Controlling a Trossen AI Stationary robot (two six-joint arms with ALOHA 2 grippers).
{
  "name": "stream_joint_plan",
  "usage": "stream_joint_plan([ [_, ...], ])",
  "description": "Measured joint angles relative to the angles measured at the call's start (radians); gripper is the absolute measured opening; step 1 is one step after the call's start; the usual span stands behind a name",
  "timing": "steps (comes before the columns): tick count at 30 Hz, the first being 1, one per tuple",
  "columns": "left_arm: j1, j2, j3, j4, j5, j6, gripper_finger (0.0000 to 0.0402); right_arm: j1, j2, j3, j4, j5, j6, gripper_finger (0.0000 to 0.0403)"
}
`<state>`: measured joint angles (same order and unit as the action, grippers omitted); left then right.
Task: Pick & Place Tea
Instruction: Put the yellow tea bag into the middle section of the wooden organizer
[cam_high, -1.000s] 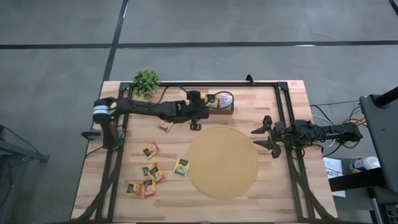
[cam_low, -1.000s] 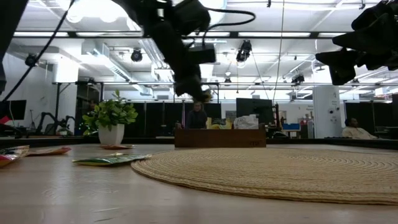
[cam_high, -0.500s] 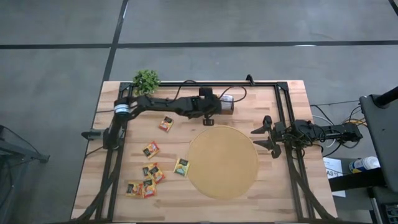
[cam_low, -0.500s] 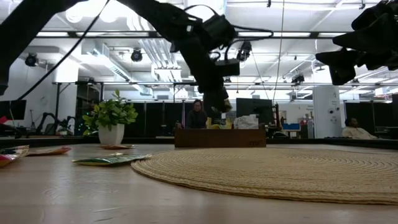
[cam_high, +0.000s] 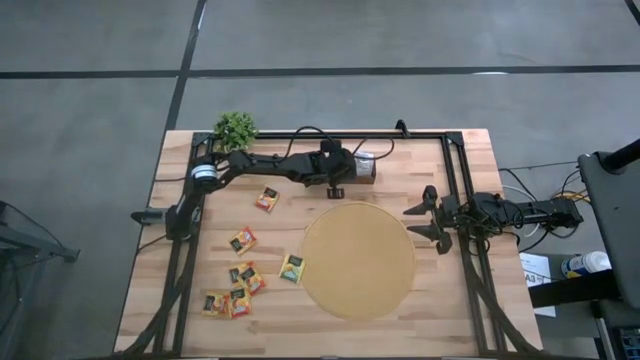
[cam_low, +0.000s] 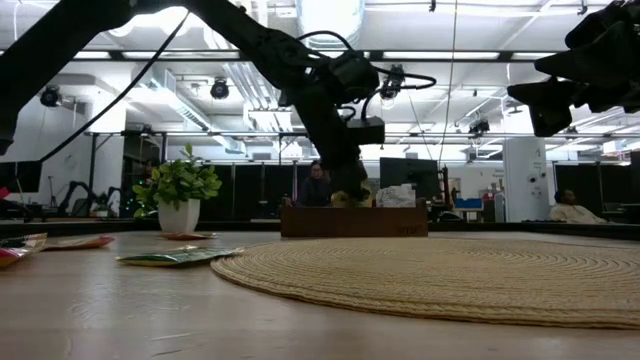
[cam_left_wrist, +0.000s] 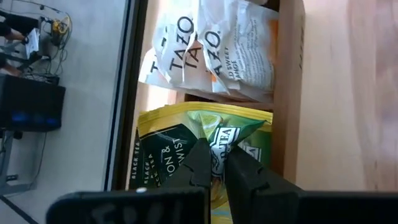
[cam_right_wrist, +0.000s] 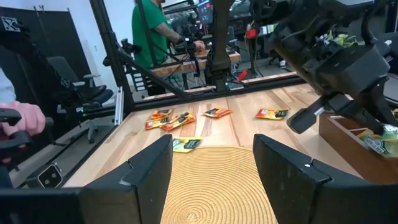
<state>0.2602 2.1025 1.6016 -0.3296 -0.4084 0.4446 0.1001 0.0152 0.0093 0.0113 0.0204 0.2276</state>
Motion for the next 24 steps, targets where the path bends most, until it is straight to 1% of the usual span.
stream_joint_plan([
  [5, 0.012, 0.0, -0.001, 0.031, 0.01, 0.0, 0.002, 0.0, 0.0, 0.0, 0.0, 0.0, 0.0, 0.0221],
  [11, 0.029, 0.0, -0.002, 0.033, 0.01, 0.023, 0.0047, 0.0, 0.0, 0.0, 0.0, 0.0, 0.0, 0.0221],
  [13, 0.034, 0.0, -0.002, 0.032, 0.017, 0.03, 0.005, 0.0, 0.0, 0.0, 0.0, 0.0, 0.0, 0.0221],
  [15, 0.04, 0.0, -0.002, 0.031, 0.047, 0.031, 0.0052, 0.0, 0.0, 0.0, 0.0, 0.0, 0.0, 0.0221],
  [21, 0.042, 0.0, -0.003, 0.027, 0.034, 0.038, 0.0058, 0.0, 0.0, 0.0, 0.0, 0.0, 0.0, 0.0221],
  [24, 0.042, 0.0, -0.003, 0.023, 0.06, 0.048, 0.007, 0.0, 0.0, 0.0, 0.0, 0.0, 0.0, 0.0221],
])
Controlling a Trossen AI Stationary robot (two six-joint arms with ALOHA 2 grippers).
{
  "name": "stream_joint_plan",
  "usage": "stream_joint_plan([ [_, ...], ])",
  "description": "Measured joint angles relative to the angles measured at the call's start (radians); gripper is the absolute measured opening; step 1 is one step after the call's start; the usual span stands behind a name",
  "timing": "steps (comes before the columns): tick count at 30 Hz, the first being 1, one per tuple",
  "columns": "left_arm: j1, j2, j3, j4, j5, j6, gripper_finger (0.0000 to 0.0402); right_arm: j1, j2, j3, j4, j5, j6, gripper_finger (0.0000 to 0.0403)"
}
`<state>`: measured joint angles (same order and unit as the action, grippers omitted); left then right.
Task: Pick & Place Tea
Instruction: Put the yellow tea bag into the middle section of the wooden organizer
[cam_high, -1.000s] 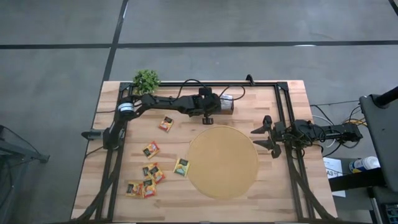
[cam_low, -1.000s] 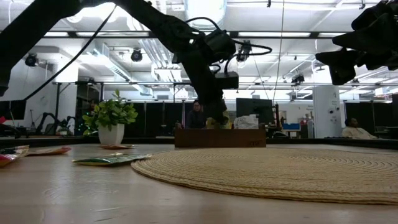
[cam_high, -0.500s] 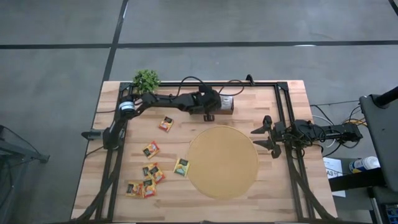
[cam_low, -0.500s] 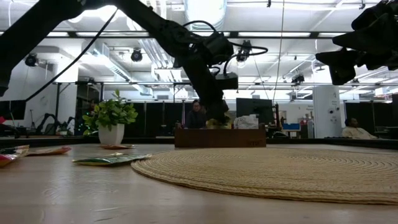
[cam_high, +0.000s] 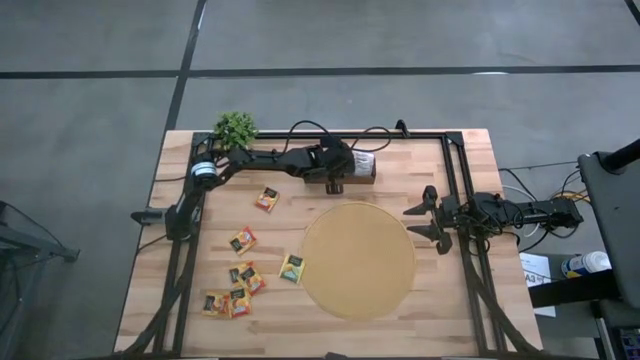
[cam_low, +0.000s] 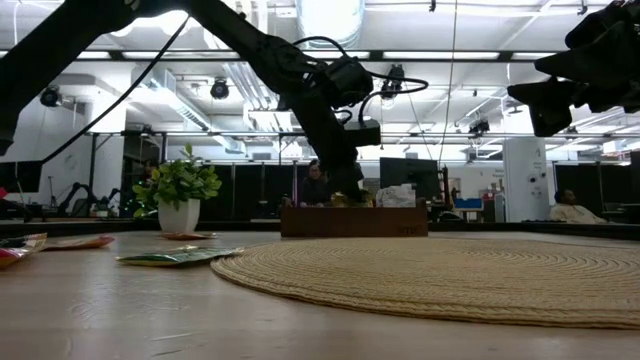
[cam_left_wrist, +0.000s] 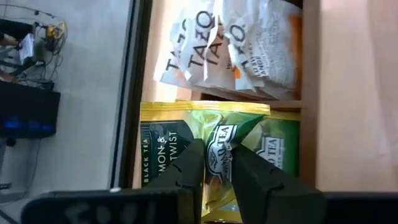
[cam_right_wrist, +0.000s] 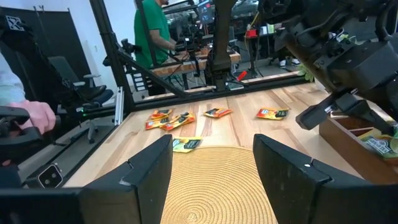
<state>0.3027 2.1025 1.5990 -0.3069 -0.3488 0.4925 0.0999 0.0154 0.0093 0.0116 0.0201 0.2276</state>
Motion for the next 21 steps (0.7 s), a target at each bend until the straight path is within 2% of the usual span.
stream_joint_plan([
  [3, 0.0, 0.0, 0.0, -0.002, 0.026, -0.005, 0.0094, 0.0, 0.0, 0.0, 0.0, 0.0, 0.0, 0.0221],
  [9, 0.001, -0.004, 0.0, -0.029, 0.015, -0.017, 0.016, 0.0, 0.0, 0.0, 0.0, 0.0, 0.0, 0.0221],
  [13, 0.001, -0.011, 0.0, -0.046, -0.056, -0.014, 0.0196, 0.0, 0.0, 0.0, 0.0, 0.0, 0.0, 0.0221],
  [15, -0.001, -0.019, 0.0, -0.07, -0.082, -0.004, 0.0206, 0.0, 0.0, 0.0, 0.0, 0.0, 0.0, 0.0221],
  [21, -0.002, -0.057, 0.0, -0.082, -0.055, 0.006, 0.0211, 0.0, 0.0, 0.0, 0.0, 0.0, 0.0, 0.0221],
])
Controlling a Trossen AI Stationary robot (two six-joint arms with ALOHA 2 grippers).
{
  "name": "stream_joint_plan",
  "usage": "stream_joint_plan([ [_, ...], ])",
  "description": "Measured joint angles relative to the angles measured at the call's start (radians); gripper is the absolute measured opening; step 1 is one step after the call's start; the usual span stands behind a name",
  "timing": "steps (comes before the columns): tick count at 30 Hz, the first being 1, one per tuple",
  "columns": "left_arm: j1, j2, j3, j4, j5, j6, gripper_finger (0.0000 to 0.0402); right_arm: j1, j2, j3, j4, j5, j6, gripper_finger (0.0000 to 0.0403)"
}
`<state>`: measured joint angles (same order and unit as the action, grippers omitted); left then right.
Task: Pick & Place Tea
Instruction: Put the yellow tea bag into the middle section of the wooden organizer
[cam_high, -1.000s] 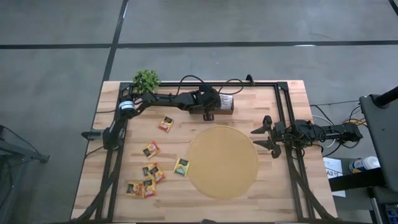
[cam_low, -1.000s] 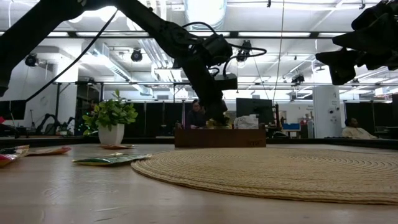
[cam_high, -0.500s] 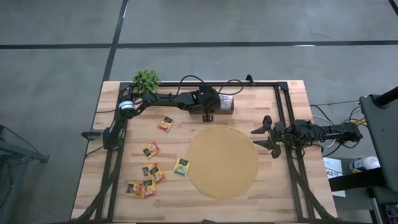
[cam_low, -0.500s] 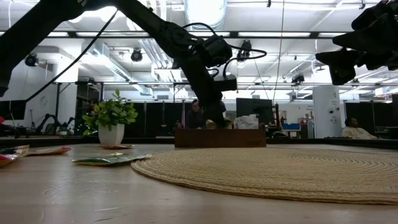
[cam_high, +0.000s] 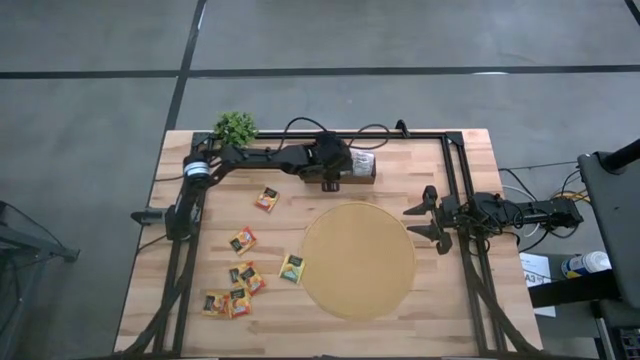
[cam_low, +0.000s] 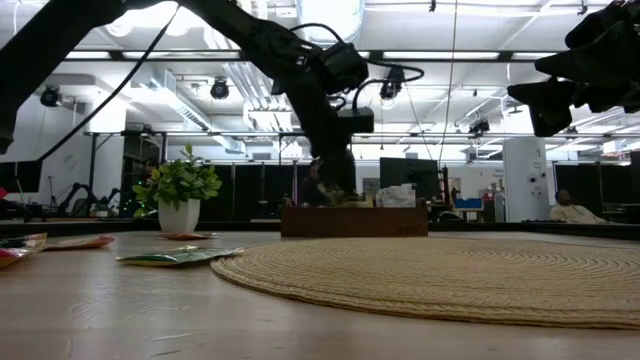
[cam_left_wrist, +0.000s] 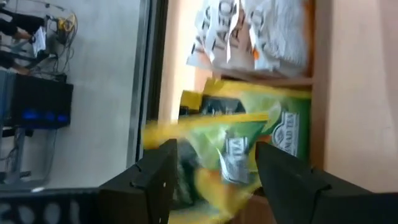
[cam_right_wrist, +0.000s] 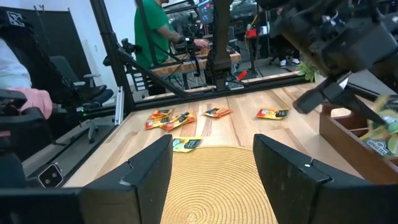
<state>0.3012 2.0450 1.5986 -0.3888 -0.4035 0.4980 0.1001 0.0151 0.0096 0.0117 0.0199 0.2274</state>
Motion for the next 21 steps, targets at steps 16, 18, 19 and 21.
stream_joint_plan([
  [16, -0.004, -0.007, 0.0, 0.005, 0.044, -0.025, 0.0211, 0.0, 0.001, 0.0, 0.0, 0.0, 0.0, 0.0221],
  [18, -0.004, -0.009, 0.0, 0.005, 0.044, -0.025, 0.0211, 0.0, 0.001, 0.0, 0.0, 0.0, 0.0, 0.0221],
  [19, -0.005, -0.012, 0.0, 0.005, 0.044, -0.024, 0.0211, 0.0, 0.001, 0.0, 0.0, 0.0, 0.0, 0.0221],
  [21, -0.005, -0.019, 0.002, 0.005, 0.043, -0.025, 0.0211, 0.0, 0.001, 0.0, 0.0, 0.0, 0.0, 0.0221],
])
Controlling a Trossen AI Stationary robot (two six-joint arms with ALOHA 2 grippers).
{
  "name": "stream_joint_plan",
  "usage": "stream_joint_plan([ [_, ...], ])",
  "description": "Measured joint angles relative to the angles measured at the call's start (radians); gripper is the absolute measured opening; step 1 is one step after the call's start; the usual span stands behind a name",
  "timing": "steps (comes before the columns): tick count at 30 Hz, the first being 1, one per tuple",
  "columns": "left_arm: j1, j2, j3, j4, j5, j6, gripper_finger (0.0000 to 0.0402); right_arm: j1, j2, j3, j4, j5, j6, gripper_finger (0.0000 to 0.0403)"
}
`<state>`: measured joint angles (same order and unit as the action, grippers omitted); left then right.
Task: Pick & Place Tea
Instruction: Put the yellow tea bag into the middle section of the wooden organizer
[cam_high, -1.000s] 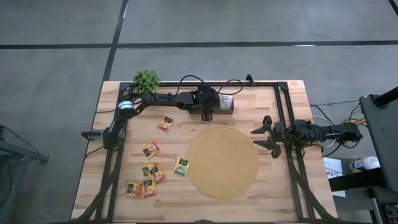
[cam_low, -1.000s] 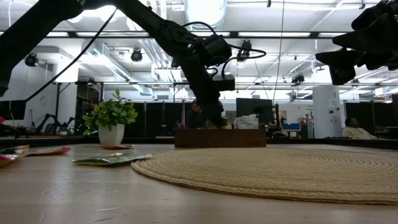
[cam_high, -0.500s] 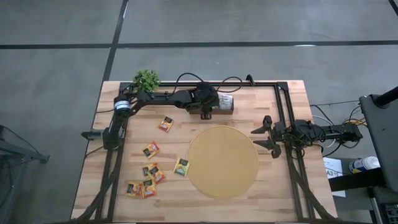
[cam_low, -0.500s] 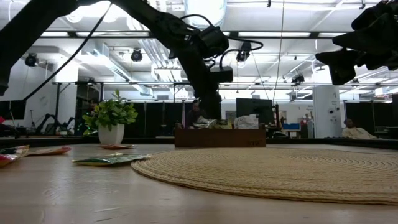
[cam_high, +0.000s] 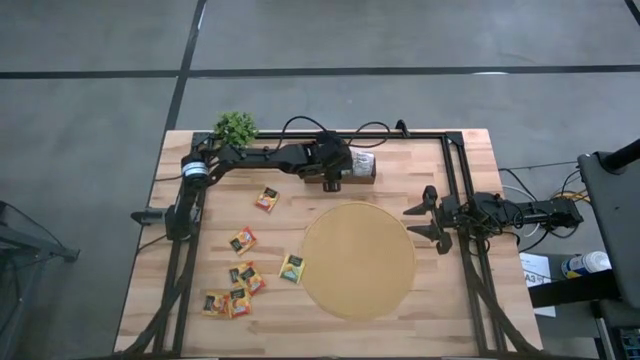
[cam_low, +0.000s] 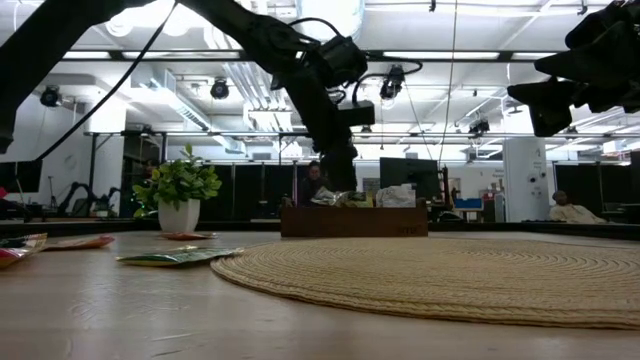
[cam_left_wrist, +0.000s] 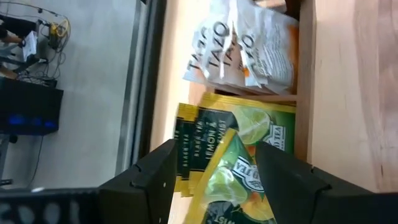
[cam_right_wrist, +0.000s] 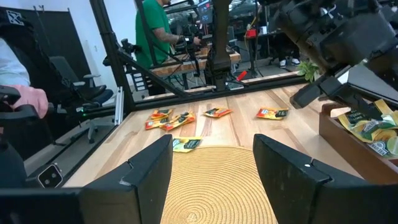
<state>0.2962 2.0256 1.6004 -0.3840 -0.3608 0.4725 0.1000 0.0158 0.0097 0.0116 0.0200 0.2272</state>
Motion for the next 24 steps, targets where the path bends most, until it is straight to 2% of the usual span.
stream_joint_plan([
  [7, -0.002, -0.039, 0.015, 0.009, 0.0, -0.033, 0.0211, 0.0, 0.0, 0.0, 0.0, 0.0, 0.0, 0.0221],
  [11, 0.0, -0.065, 0.016, -0.019, 0.023, -0.153, 0.0211, 0.0, -0.001, 0.0, 0.0, 0.001, 0.0, 0.0221],
  [17, 0.045, -0.083, 0.016, -0.087, 0.175, -0.425, 0.0211, 0.0, -0.001, 0.0, 0.0, 0.001, 0.0, 0.0221],
  [24, 0.113, -0.099, 0.015, -0.128, 0.28, -0.481, 0.0211, 0.0, -0.001, 0.0, 0.0, 0.001, 0.0, 0.0221],
])
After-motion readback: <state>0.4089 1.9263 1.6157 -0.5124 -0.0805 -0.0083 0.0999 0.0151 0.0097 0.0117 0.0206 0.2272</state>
